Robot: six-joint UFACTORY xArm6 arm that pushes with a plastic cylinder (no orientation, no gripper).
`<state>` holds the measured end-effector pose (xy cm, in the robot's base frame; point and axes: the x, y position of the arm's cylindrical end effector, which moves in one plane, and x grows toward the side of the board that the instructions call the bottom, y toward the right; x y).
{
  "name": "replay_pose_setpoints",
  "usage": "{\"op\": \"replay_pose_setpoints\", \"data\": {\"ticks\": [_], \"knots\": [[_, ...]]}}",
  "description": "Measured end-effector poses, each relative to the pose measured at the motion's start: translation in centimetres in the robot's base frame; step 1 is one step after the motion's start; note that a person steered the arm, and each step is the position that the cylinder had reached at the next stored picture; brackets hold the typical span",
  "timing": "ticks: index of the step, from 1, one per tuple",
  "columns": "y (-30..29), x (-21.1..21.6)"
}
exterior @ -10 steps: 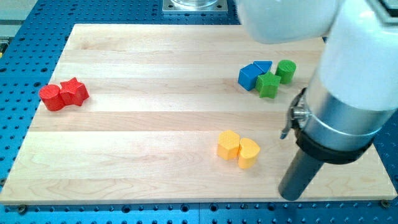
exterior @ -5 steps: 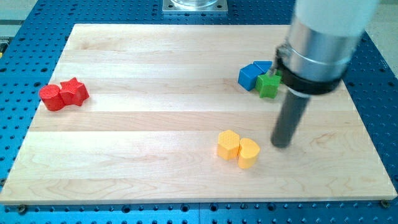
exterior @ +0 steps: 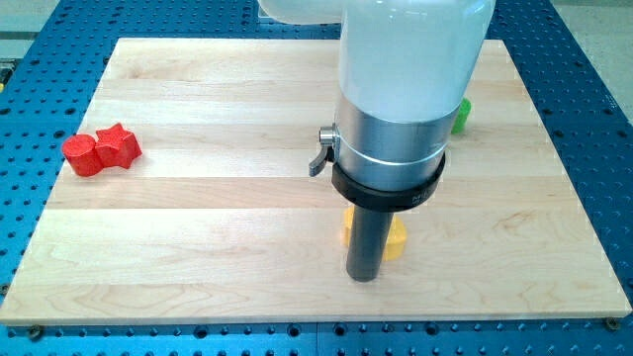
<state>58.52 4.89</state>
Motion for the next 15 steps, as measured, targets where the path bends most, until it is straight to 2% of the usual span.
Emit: {"op": "replay_pose_setpoints", "data": {"ticks": [1, 2, 3, 4, 5, 6, 8, 10, 12, 15], "knots": [[2.4, 2.7], [6.7, 3.1], [8.7, 0.9], [8.7, -2.7], [7.5, -3.7], [5.6, -4.1], [6.7, -2.2], [2.6, -2.6], [-0.7, -5.7], [-9.6, -6.7]]}}
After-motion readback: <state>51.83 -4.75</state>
